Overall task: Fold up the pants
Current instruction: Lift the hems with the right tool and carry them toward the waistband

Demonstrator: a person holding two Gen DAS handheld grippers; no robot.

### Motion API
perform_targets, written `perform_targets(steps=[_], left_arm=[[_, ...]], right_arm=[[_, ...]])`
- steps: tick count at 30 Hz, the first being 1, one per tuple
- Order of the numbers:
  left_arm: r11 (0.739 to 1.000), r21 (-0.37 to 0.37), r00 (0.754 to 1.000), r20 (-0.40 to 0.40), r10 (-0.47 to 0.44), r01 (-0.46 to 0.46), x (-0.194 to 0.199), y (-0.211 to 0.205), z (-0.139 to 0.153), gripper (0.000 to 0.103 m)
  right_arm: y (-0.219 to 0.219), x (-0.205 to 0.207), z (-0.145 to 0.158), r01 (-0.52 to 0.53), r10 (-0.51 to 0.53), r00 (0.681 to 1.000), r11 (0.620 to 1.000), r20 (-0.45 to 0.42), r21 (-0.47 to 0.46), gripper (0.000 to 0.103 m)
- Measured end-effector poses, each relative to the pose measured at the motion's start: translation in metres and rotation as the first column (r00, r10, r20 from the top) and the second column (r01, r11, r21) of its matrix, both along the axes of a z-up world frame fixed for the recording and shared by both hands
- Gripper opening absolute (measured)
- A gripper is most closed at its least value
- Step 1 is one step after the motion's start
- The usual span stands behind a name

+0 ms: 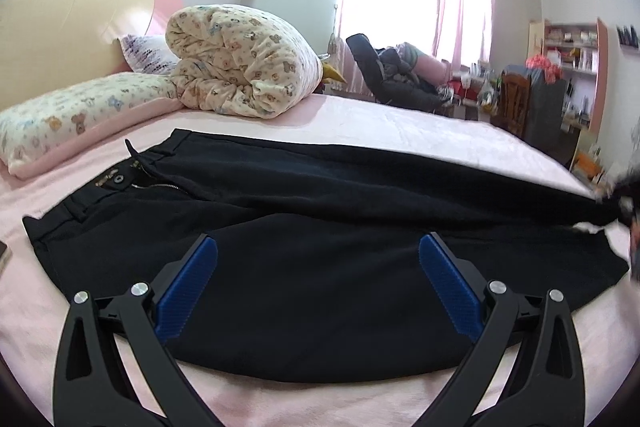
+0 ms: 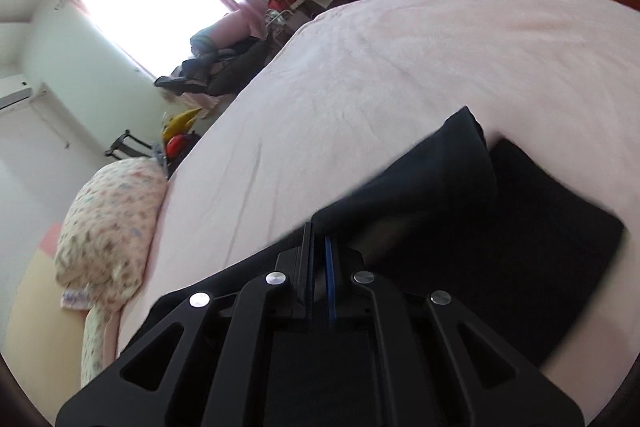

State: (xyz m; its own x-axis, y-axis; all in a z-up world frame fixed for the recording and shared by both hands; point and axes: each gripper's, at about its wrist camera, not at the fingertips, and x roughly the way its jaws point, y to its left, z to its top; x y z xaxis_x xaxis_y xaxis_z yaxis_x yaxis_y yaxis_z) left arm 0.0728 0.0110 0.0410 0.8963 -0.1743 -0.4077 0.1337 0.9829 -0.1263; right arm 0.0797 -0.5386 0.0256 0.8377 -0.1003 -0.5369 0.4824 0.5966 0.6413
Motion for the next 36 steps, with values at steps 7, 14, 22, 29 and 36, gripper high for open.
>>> perform_targets(steps=[7,14,22,29,36], left_arm=[[0.998,-0.050,0.999,0.021,0.037,-0.036,-0.007,0.007,0.004,0.101],[0.987,-0.120,0.994,0.002,0.109,-0.108,-0.005,0.025,0.005,0.101],[0.944,-0.266,0.979,-0.002,0.202,-0.195,-0.003,0.064,0.020,0.101],[0.899,-0.296,0.944,-0.020,0.331,-0.321,-0.006,0.085,0.021,0.101],[0.895,-0.306,0.945,-0.063,0.321,-0.324,0.000,0.094,0.016,0.101]], right_arm=[[0.020,-0.068,-0.049,0.066,-0.062,0.997,0.995,-0.043,0.081,0.000],[0.022,-0.078,-0.050,0.106,-0.089,0.989,0.983,-0.119,0.146,0.000],[0.103,-0.016,-0.003,-0.193,0.182,0.979,0.973,0.090,0.130,0.063],[0.162,0.090,-0.049,-0.282,0.261,0.959,0.839,0.111,0.464,0.034],[0.166,0.111,-0.082,-0.095,0.116,0.993,0.850,-0.008,0.518,0.032]])
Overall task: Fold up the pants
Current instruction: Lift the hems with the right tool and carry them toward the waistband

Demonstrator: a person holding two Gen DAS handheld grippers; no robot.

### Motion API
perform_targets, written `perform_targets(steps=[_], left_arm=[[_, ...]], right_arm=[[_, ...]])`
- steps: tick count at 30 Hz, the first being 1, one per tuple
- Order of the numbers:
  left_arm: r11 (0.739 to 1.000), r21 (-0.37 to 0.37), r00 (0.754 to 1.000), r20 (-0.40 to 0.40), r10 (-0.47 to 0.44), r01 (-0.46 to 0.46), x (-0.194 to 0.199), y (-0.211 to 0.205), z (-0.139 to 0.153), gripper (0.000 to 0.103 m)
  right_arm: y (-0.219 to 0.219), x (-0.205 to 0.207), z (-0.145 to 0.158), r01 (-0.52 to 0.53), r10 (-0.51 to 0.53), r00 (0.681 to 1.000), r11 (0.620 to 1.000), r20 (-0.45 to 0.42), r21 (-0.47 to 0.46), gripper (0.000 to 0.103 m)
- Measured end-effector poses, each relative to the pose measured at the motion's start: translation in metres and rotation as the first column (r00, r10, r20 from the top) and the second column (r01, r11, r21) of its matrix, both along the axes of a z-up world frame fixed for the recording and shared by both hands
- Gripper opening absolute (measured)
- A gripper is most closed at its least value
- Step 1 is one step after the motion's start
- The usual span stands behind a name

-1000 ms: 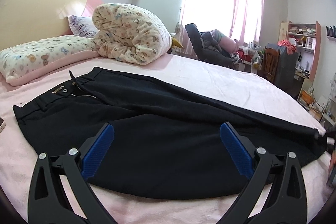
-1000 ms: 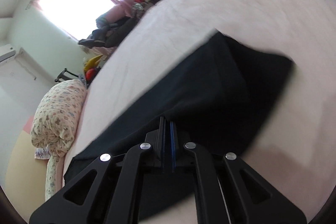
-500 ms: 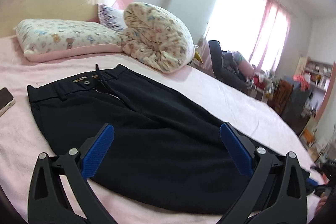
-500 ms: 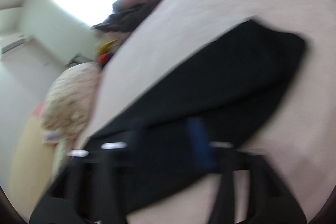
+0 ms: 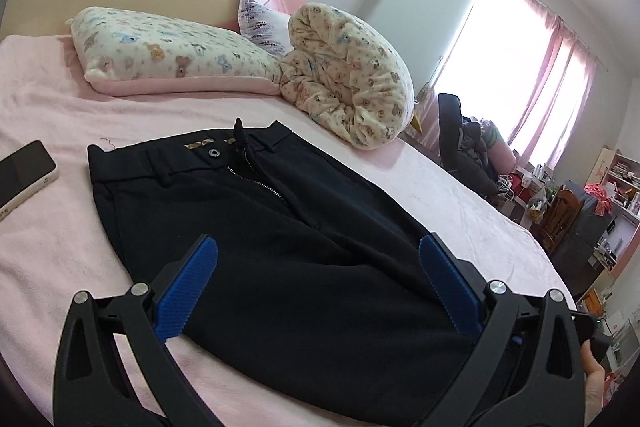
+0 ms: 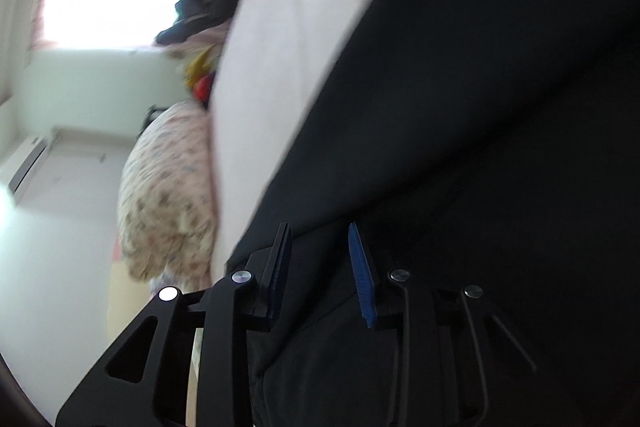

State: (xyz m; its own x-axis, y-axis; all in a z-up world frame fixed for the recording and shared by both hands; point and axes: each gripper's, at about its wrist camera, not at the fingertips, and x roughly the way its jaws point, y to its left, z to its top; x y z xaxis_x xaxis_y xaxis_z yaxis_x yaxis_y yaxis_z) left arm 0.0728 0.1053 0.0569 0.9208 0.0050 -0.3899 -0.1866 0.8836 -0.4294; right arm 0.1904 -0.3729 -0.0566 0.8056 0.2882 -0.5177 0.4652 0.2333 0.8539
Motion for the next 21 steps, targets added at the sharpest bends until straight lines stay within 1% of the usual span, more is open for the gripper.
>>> perform_targets(steps=[2,5,7,8,10,12,13,14,15,17,19,21], left_arm=[[1.000,0.012,1.000,0.005,-0.006,0.006,0.001,0.000,0.001,0.101],[1.000,0.014,1.000,0.017,-0.006,0.006,0.000,-0.002,0.002,0.101],[1.000,0.016,1.000,0.018,-0.009,0.008,0.000,-0.004,0.003,0.101],[1.000,0.019,1.000,0.012,-0.013,0.013,0.002,-0.005,0.002,0.101],[1.000,0.023,1.000,-0.005,-0.020,0.020,0.005,-0.006,-0.001,0.101],[0.999,0.012,0.999,-0.022,-0.031,0.031,0.009,-0.005,-0.004,0.101],[0.999,-0.008,0.998,-0.033,-0.046,0.046,0.012,-0.004,-0.006,0.101],[0.998,-0.027,0.997,-0.042,-0.060,0.059,0.015,-0.002,-0.008,0.101],[0.996,-0.050,0.996,-0.050,-0.077,0.074,0.017,0.000,-0.010,0.101],[0.985,-0.115,0.989,-0.060,-0.134,0.126,0.022,0.004,-0.015,0.101],[0.961,-0.199,0.975,-0.074,-0.212,0.193,0.028,0.009,-0.021,0.101],[0.938,-0.276,0.968,-0.075,-0.240,0.211,0.034,0.016,-0.020,0.101]], right_arm=[[-0.002,0.001,-0.004,0.029,-0.029,1.000,1.000,-0.011,-0.012,0.032],[-0.008,0.004,-0.003,0.104,-0.104,0.995,0.994,-0.005,-0.044,0.032],[-0.018,0.001,-0.004,0.132,-0.134,0.991,0.987,-0.016,-0.086,0.022],[-0.020,0.002,-0.004,0.129,-0.133,0.991,0.985,-0.025,-0.112,0.007],[-0.024,-0.002,-0.004,0.116,-0.115,0.993,0.985,0.010,-0.126,0.003],[-0.023,-0.013,0.007,0.096,-0.085,0.994,0.980,0.069,-0.174,0.002],[-0.020,-0.022,0.017,0.074,-0.051,0.993,0.973,0.108,-0.220,0.002],[-0.017,-0.026,0.025,0.058,-0.026,0.991,0.969,0.133,-0.241,0.002],[-0.014,-0.032,0.030,0.043,-0.004,0.987,0.968,0.159,-0.247,0.002],[-0.012,-0.058,0.034,-0.003,0.053,0.978,0.971,0.203,-0.240,0.002],[-0.010,-0.076,0.032,-0.039,0.091,0.972,0.972,0.215,-0.234,0.002],[-0.008,-0.087,0.023,-0.081,0.127,0.969,0.974,0.213,-0.213,0.002]])
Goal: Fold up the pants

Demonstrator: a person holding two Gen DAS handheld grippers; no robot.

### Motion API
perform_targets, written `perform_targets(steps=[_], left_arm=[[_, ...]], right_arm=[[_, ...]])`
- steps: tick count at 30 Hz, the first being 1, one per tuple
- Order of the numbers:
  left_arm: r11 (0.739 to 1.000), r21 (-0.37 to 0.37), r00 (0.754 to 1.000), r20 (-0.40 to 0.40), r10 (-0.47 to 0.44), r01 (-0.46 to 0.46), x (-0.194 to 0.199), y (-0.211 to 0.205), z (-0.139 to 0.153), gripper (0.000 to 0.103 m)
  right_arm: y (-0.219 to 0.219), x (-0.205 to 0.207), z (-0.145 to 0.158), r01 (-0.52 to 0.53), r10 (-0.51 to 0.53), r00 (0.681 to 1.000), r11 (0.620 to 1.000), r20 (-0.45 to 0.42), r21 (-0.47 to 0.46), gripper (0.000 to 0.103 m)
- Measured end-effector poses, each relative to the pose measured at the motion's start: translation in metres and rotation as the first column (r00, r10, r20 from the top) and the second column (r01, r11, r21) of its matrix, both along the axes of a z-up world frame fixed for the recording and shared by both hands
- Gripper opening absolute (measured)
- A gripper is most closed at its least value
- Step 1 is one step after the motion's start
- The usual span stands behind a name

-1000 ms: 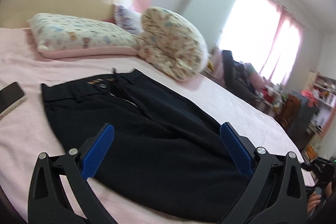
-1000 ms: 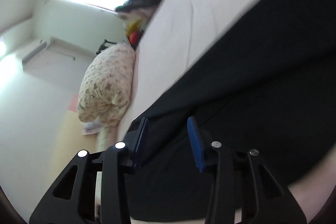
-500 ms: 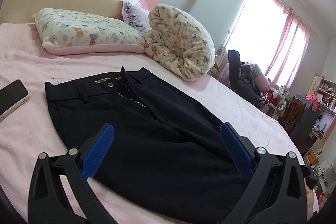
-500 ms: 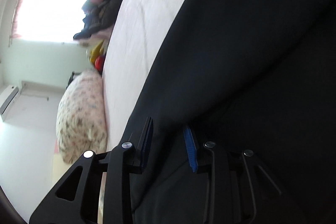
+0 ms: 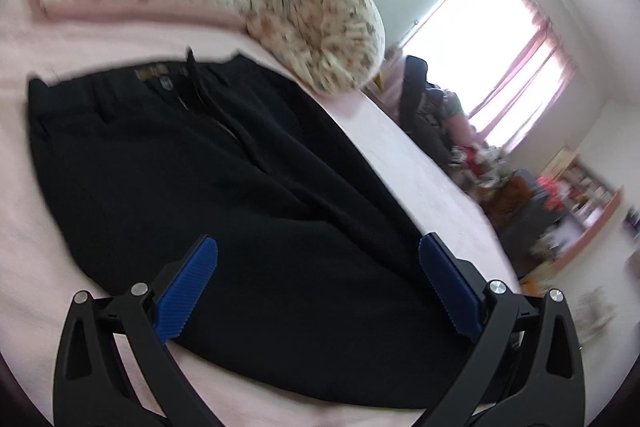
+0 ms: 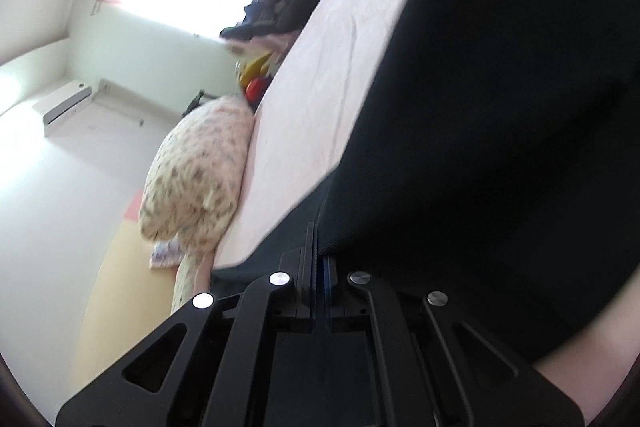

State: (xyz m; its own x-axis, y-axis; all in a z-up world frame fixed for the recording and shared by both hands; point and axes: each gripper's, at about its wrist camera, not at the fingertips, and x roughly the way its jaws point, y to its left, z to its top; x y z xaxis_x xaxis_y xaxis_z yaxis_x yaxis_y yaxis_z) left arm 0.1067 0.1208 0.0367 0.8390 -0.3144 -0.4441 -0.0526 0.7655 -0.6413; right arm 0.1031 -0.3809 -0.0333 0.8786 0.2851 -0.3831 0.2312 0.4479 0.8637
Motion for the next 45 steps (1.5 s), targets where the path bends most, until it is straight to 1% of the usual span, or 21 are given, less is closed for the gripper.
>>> perform_targets(steps=[1,3,6,8,10,12,14,16,18,20,21,24,27,30,31,33,34,35,39,41,45], left_arm=[[0.999,-0.045,1.000,-0.009,0.001,-0.001,0.006,0.004,0.003,0.101],[0.999,-0.051,1.000,-0.025,-0.002,0.001,0.022,0.006,0.012,0.101],[1.000,0.029,0.999,-0.041,-0.008,0.009,0.061,0.005,0.036,0.101],[0.996,0.068,0.997,-0.058,-0.057,0.061,0.095,-0.001,0.051,0.101],[0.985,0.026,0.979,-0.121,-0.163,0.168,0.141,-0.007,0.055,0.101],[0.981,-0.020,0.967,-0.170,-0.191,0.191,0.173,-0.006,0.053,0.101],[0.984,-0.067,0.955,-0.240,-0.176,0.165,0.208,-0.005,0.043,0.100],[0.989,-0.080,0.941,-0.306,-0.144,0.126,0.235,-0.005,0.033,0.099],[0.993,-0.071,0.929,-0.354,-0.109,0.089,0.265,-0.005,0.024,0.089],[0.997,-0.030,0.919,-0.386,-0.079,0.073,0.288,-0.009,0.017,0.073],[0.998,-0.013,0.912,-0.405,-0.060,0.060,0.303,-0.010,0.013,0.071],[1.000,-0.029,0.902,-0.431,-0.002,-0.012,0.331,-0.007,-0.001,0.068],[0.995,-0.012,0.890,-0.449,0.085,-0.102,0.345,0.000,-0.014,0.067],[0.990,0.019,0.874,-0.468,0.132,-0.139,0.354,0.004,-0.027,0.047],[0.987,0.024,0.867,-0.475,0.150,-0.158,0.354,0.007,-0.030,0.035],[0.984,0.005,0.871,-0.465,0.161,-0.179,0.347,0.013,-0.033,0.021],[0.984,0.000,0.876,-0.455,0.159,-0.178,0.346,0.015,-0.034,0.011],[0.986,-0.007,0.891,-0.429,0.149,-0.169,0.340,0.016,-0.032,0.006],[0.978,-0.034,0.917,-0.357,0.178,-0.204,0.319,0.021,-0.018,0.005],[0.973,-0.061,0.930,-0.311,0.194,-0.223,0.295,0.026,-0.005,0.005],[0.974,-0.062,0.954,-0.222,0.201,-0.220,0.249,0.033,0.021,0.005]], right_arm=[[0.001,-0.001,-0.004,-0.011,0.011,1.000,1.000,-0.005,0.006,0.002],[0.000,-0.005,-0.014,-0.030,0.030,1.000,0.999,-0.002,0.018,0.002],[-0.002,-0.006,-0.024,-0.041,0.041,0.999,0.999,-0.001,0.028,0.002],[-0.005,-0.005,-0.033,-0.048,0.049,0.999,0.997,-0.012,0.060,0.002],[-0.007,-0.006,-0.037,-0.059,0.060,0.998,0.995,-0.020,0.081,0.002],[-0.010,-0.008,-0.040,-0.062,0.064,0.998,0.994,-0.018,0.087,0.002],[-0.009,-0.006,-0.038,-0.065,0.066,0.998,0.995,-0.018,0.078,0.002],[-0.008,-0.006,-0.035,-0.070,0.071,0.997,0.996,-0.020,0.056,0.002],[-0.006,-0.004,-0.034,-0.073,0.074,0.997,0.997,-0.023,0.030,0.002],[-0.004,-0.005,-0.033,-0.077,0.077,0.997,0.997,-0.025,0.004,0.002],[-0.004,-0.006,-0.033,-0.078,0.078,0.997,0.997,-0.026,-0.009,0.002],[-0.001,-0.006,-0.031,-0.077,0.077,0.997,0.997,-0.027,-0.025,0.002],[-0.003,-0.011,-0.035,-0.081,0.080,0.996,0.996,-0.024,-0.032,0.002],[-0.002,-0.010,-0.034,-0.089,0.089,0.996,0.996,-0.021,-0.028,0.002],[-0.002,-0.012,-0.034,-0.092,0.092,0.996,0.995,-0.019,-0.028,0.002],[-0.002,-0.014,-0.031,-0.094,0.093,0.995,0.995,-0.019,-0.030,0.002],[-0.002,-0.016,-0.031,-0.093,0.093,0.996,0.995,-0.019,-0.031,0.002],[0.000,-0.015,-0.031,-0.092,0.092,0.996,0.995,-0.020,-0.030,0.002],[0.003,-0.002,-0.027,-0.085,0.085,0.996,0.996,-0.025,-0.021,0.002],[0.004,-0.002,-0.025,-0.083,0.082,0.996,0.996,-0.025,-0.018,0.002],[-0.004,-0.009,-0.022,-0.072,0.072,0.997,0.997,-0.014,0.002,0.002]])
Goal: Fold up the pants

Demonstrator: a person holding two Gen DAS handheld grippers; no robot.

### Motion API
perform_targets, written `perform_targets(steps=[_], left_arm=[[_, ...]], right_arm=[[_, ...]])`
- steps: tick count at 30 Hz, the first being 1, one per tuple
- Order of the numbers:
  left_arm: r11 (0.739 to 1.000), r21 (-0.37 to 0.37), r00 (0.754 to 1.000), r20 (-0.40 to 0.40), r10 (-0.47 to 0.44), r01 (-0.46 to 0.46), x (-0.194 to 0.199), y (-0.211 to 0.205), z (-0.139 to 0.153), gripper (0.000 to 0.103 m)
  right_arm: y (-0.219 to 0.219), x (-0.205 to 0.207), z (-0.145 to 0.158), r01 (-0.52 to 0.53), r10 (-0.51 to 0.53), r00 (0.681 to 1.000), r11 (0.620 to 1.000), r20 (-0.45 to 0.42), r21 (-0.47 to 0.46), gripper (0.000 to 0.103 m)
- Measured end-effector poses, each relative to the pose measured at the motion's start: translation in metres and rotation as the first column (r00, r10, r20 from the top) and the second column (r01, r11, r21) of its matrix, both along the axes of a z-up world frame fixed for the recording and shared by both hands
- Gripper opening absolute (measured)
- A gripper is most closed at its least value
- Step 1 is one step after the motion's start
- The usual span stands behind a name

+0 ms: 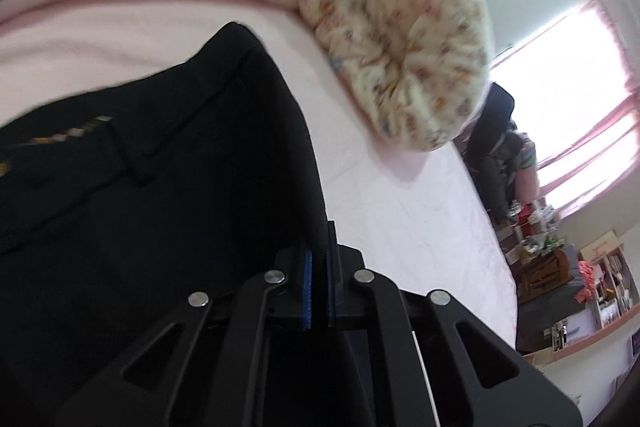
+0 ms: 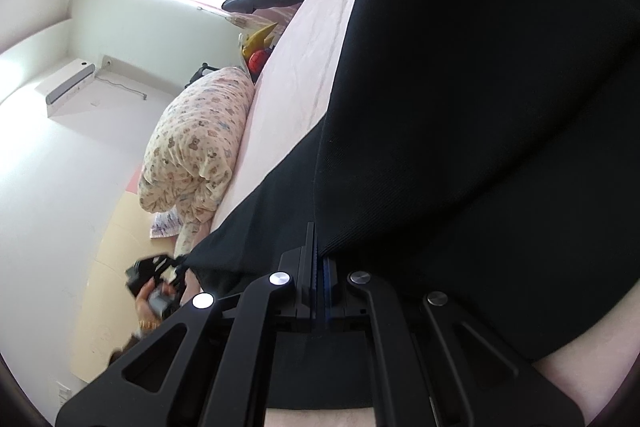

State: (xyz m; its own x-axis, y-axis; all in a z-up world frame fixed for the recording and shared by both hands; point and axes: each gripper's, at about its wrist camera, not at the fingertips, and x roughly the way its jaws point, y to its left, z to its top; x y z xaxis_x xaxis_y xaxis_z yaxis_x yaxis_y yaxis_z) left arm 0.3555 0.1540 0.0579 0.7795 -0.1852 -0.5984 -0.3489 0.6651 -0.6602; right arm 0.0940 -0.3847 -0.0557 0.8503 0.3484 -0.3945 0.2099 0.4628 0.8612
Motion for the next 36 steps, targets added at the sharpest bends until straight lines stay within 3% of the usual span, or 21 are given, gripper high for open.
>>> perform_targets(steps=[7,11,21,28,30,33,34,35,36], left_arm=[[0.998,0.068,0.993,0.120,-0.004,-0.004,-0.114,0.015,0.040,0.005],[0.989,0.145,0.988,0.156,0.007,-0.030,-0.178,0.018,0.037,0.005],[0.994,0.018,0.989,0.107,0.102,-0.105,-0.272,0.036,-0.037,0.005],[0.984,-0.098,0.987,0.047,0.157,-0.152,-0.277,0.046,-0.075,0.009],[0.982,-0.071,0.983,0.056,0.178,-0.174,-0.282,0.045,-0.072,0.012],[0.977,-0.047,0.973,0.094,0.211,-0.207,-0.296,0.045,-0.066,0.030],[0.975,-0.048,0.970,0.101,0.219,-0.215,-0.300,0.046,-0.064,0.045],[0.969,-0.038,0.964,0.102,0.247,-0.244,-0.307,0.047,-0.061,0.067],[0.957,-0.039,0.949,0.128,0.289,-0.286,-0.316,0.049,-0.058,0.074]], right_arm=[[-0.025,-0.019,0.021,0.044,-0.045,0.997,0.999,0.059,0.009,0.002],[-0.038,-0.038,0.033,0.077,-0.078,0.991,0.997,0.105,0.005,0.002],[-0.033,-0.048,0.048,0.100,-0.097,0.989,0.995,0.112,-0.020,0.002],[-0.019,-0.050,0.037,0.099,-0.104,0.994,0.986,-0.036,-0.137,0.002],[-0.020,-0.055,0.029,0.107,-0.120,0.990,0.981,-0.074,-0.160,0.002],[-0.026,-0.056,0.011,0.085,-0.106,0.984,0.986,-0.143,-0.142,0.003],[-0.027,-0.058,0.007,0.076,-0.096,0.983,0.989,-0.157,-0.128,0.003],[-0.028,-0.062,0.005,0.070,-0.091,0.981,0.990,-0.171,-0.124,0.012],[-0.028,-0.066,0.005,0.065,-0.086,0.980,0.990,-0.180,-0.122,0.014]])
